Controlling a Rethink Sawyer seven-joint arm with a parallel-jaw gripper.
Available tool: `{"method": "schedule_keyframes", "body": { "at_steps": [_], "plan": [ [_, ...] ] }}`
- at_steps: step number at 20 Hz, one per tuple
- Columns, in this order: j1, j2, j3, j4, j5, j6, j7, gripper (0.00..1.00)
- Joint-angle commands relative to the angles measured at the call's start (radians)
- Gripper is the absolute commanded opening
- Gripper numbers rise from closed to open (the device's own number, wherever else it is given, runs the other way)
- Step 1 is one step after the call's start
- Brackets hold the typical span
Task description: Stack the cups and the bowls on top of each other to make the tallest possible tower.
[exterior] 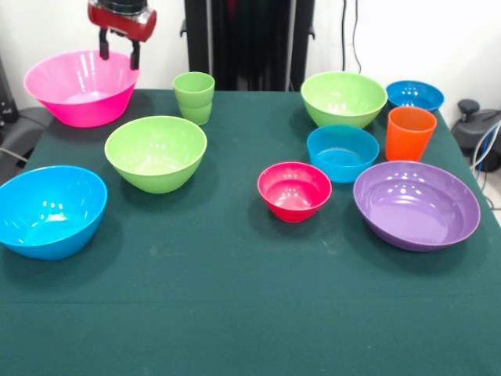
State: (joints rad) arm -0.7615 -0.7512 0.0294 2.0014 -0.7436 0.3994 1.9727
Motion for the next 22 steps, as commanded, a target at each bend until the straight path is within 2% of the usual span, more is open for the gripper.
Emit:
{"method": "schedule_keyframes", "body": {
  "at_steps": [1,6,13,22],
  "plan": [
    [0.039,0.071,0.113,0.028,0.049,0.002,0.02,1.0],
    [0.037,0.066,0.115,0.053,0.062,-0.004,0.027,1.0],
    [0.037,0.093,0.117,0.04,0.065,-0.021,0.029,1.0],
    [0.042,0.177,0.106,-0.011,0.034,-0.082,0.048,1.0]
  ]
}}
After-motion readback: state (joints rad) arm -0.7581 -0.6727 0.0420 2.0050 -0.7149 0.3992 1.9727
